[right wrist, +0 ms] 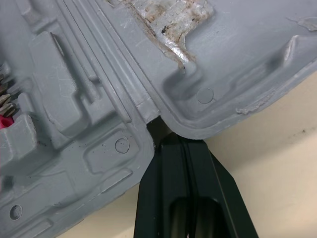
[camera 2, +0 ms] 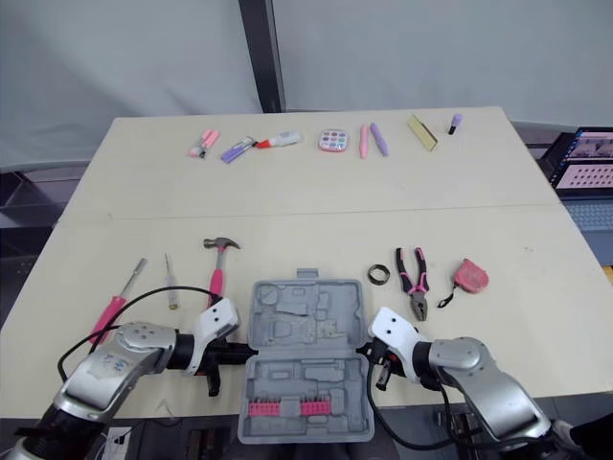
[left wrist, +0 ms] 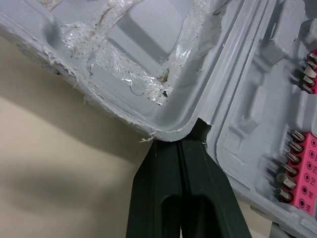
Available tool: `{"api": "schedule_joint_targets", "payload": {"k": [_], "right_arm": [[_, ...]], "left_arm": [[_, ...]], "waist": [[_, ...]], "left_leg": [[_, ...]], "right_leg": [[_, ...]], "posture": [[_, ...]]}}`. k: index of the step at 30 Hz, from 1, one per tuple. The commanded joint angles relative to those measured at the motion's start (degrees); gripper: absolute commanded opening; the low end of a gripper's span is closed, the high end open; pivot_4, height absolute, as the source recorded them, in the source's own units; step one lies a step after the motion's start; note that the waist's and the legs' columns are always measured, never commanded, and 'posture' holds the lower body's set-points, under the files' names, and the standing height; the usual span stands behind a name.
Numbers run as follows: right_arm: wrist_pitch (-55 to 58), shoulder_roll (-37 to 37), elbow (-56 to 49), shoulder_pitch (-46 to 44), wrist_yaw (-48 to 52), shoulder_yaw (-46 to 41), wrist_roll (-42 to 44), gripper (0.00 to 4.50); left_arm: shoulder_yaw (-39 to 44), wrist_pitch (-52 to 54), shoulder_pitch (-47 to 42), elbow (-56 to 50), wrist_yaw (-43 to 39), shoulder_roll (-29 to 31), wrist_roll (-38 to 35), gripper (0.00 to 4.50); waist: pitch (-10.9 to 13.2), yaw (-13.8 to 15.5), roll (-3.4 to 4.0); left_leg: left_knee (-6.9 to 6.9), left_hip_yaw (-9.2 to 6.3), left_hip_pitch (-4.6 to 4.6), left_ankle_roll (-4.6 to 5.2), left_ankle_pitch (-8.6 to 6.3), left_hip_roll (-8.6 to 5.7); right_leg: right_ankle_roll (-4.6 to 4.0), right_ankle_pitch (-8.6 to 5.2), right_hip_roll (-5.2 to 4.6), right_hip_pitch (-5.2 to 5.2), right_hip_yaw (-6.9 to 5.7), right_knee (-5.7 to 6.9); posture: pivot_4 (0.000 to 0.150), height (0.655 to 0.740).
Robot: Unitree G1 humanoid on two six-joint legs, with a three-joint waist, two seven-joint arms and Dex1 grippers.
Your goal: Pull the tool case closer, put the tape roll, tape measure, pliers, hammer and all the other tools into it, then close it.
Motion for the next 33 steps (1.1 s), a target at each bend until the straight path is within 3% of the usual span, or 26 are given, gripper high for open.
{"api": "schedule_joint_targets", "payload": {"k": [1,33], "right_arm": [[-0.49,0.38,-3.74,-0.15,1.58,1.18,1.73,0.03],[-2.7,-2.99,-0.01,-0.67,2.3,-2.11,1.62,0.03]], "left_arm": [[-1.98,-0.06,1.04,-1.93,-0.36,-0.12,-1.71,0.0],[1.71,-1.76,2.21,1.54,0.91,3.67,-2.37,0.0]], "waist": [[0.0,0.01,0.0],[0.0,-0.04,0.0]], "left_leg": [[0.0,0.0,0.0,0.0,0.0,0.0],[-0.01,0.03,0.0,0.0,0.0,0.03]], "right_leg": [[0.0,0.0,0.0,0.0,0.0,-0.03],[0.0,0.0,0.01,0.0,-0.01,-0.1]], "posture": [[0.15,0.74],[0.15,0.74]]}}
